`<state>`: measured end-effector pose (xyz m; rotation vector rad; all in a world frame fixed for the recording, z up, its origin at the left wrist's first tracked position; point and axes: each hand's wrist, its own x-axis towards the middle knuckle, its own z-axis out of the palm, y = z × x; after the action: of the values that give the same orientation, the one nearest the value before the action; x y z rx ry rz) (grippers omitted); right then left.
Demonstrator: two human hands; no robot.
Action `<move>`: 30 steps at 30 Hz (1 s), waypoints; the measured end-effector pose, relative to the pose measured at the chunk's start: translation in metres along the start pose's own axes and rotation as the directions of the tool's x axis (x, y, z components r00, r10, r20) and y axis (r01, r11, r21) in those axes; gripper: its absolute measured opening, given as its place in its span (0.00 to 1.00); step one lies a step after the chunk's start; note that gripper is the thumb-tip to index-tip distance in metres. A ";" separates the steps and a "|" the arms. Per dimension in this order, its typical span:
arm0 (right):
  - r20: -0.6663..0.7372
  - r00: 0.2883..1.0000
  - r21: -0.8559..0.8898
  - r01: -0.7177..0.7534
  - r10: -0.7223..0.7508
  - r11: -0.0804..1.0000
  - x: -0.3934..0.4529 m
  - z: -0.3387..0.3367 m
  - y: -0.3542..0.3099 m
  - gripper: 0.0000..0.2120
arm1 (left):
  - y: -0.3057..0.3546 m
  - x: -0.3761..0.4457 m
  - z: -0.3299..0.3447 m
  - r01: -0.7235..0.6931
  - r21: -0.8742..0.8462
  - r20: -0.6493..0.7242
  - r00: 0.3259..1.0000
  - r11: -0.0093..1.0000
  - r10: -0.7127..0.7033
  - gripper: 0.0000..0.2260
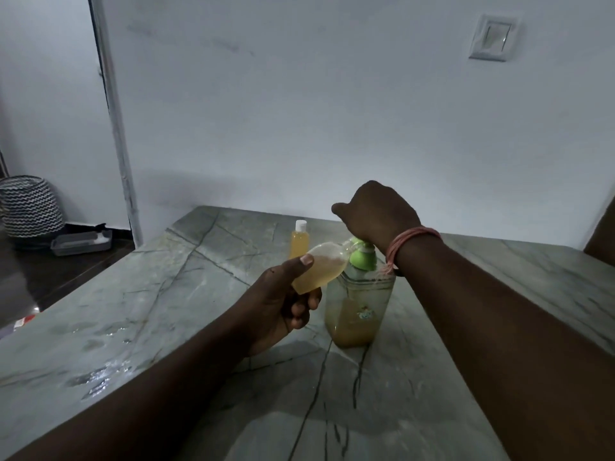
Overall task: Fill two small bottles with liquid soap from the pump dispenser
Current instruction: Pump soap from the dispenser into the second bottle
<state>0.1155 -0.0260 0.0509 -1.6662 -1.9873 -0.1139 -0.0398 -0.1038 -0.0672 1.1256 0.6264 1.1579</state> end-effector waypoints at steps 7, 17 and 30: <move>0.036 0.999 -0.056 0.010 -0.008 0.998 -0.002 -0.002 0.000 0.16 | 0.001 -0.003 0.002 -0.008 -0.005 0.002 1.000 1.000 0.008 0.33; -0.036 0.999 0.025 0.012 -0.012 1.000 -0.005 0.002 0.000 0.20 | 0.002 -0.002 0.003 -0.009 0.005 -0.011 1.000 1.000 0.009 0.25; -0.033 0.999 0.005 0.018 -0.017 1.000 -0.002 0.004 0.001 0.18 | 0.000 -0.001 0.003 -0.017 0.014 -0.016 1.000 1.000 0.017 0.25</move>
<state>0.1150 -0.0262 0.0464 -1.6336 -1.9764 -0.1413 -0.0379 -0.1057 -0.0664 1.1365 0.6396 1.1803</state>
